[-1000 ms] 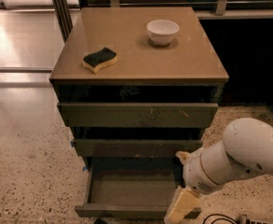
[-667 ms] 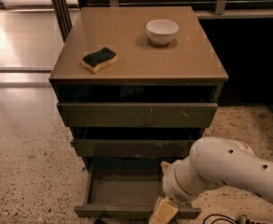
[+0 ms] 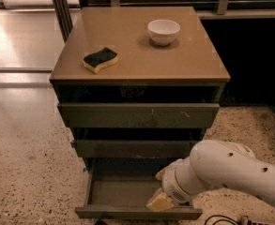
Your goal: Close bottom drawer
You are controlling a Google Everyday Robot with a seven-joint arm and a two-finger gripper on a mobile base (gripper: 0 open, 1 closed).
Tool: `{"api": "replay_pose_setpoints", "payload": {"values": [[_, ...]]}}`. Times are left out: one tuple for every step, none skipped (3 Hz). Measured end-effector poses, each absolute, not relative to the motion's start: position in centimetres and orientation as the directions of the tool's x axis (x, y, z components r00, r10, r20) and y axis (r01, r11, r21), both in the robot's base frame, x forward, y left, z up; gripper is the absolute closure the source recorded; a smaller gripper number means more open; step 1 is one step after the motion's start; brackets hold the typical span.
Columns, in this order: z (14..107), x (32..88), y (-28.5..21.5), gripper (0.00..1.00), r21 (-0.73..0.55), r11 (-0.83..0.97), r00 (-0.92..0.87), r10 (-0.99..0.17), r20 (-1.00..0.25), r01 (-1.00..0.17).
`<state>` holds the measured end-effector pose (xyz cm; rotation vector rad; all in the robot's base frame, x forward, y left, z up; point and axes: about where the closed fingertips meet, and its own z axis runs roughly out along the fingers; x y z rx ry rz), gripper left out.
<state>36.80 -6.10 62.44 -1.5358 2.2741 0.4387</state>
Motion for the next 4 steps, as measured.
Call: {"api": "replay_pose_setpoints", "payload": {"values": [[62.2, 36.7, -6.1, 0.73, 0.054, 0.362, -0.345, -0.82, -0.456, -0.931], [59.9, 36.0, -5.7, 0.97, 0.055, 0.371, -0.359, -0.834, -0.419, -0.927], [53.6, 33.4, -3.9, 1.0, 0.114, 0.357, -0.373, -0.851, -0.369, -0.927], [46.2, 31.2, -1.1, 1.0, 0.166, 0.362, -0.398, -0.854, -0.335, -0.917]]}}
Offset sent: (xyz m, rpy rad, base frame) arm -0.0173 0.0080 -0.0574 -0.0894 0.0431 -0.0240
